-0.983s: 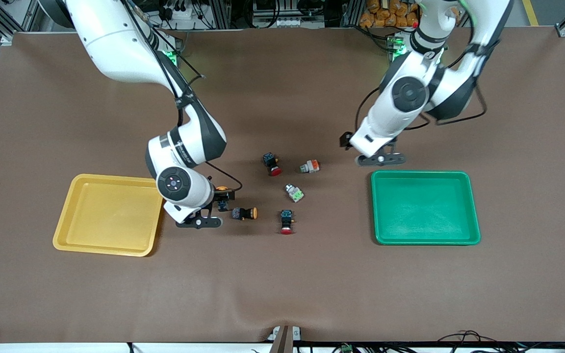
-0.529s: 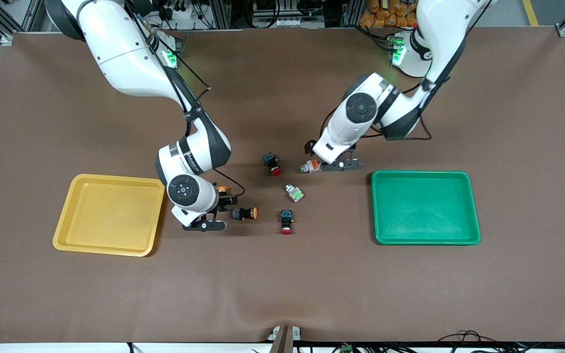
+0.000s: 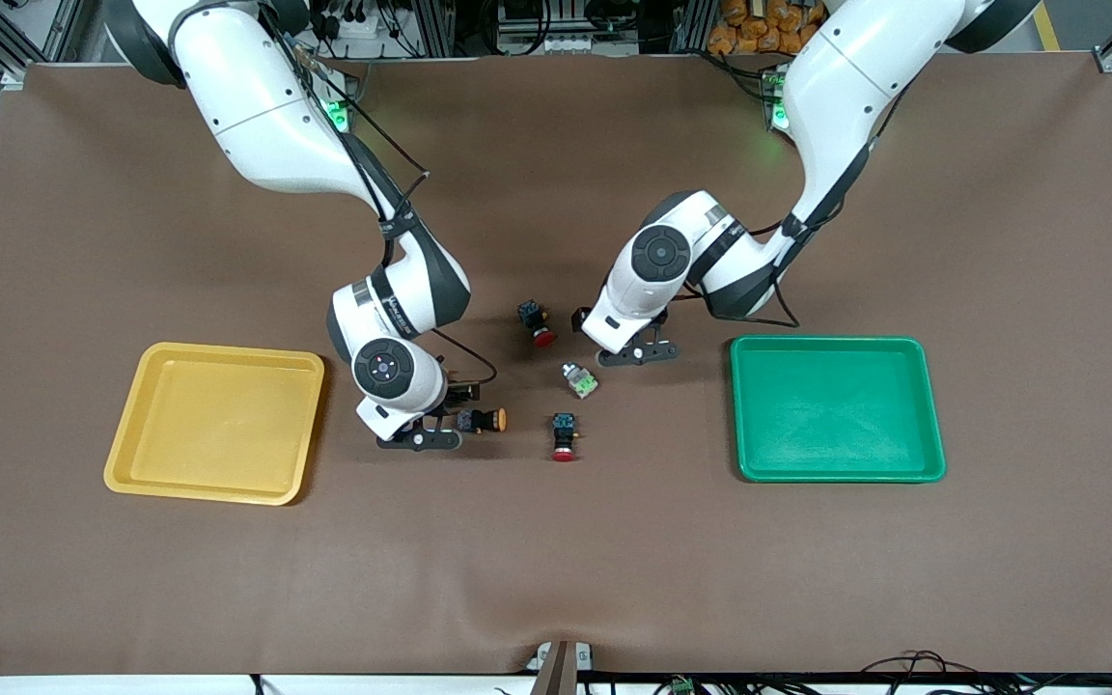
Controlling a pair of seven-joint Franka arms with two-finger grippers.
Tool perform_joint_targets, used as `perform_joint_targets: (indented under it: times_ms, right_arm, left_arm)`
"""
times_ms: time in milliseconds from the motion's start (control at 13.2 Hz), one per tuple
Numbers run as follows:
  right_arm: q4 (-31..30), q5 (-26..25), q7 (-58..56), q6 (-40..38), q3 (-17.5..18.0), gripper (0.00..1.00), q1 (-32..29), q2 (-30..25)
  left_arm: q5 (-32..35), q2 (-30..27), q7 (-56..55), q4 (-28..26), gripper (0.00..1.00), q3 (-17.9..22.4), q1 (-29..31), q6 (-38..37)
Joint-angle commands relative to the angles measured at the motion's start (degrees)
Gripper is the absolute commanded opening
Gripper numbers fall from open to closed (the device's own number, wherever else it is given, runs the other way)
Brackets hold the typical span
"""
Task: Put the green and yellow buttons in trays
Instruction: 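Grasp a yellow button with the right gripper while the left gripper grasps a green one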
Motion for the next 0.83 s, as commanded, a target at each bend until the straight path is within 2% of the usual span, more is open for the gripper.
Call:
perform_joint_targets:
  times_ms: [0,227,378,605,756]
  right_arm:
    - [-3.0,-0.4,2.1,3.0,-0.2,0.00,-0.1,-0.9]
    - [-4.4,-0.4,3.7,2.3,-0.6,0.00,-0.7,-3.4]
    - [-5.9,-0.4,7.1,1.1,-1.5,0.00,-2.6,-8.0]
    - [-5.5,-0.7,3.4,-6.2,-1.8,0.00,-10.1,-13.3]
    - [-5.6,-0.8,-3.2,-8.5,-1.8,0.00,-16.0,-14.1]
  left_arm:
    - [1.8,1.2,-2.3,1.2,1.00,1.1,-1.2,-0.3]
    - [1.8,2.1,-4.6,1.4,1.00,1.7,-3.1,-0.2]
    - [1.8,2.4,-5.8,1.4,1.00,2.4,-4.1,-0.2]
    - [1.8,2.9,-5.8,1.5,1.00,3.2,-4.5,0.7]
    - [2.1,3.1,-5.8,1.5,1.00,4.0,-5.2,1.0]
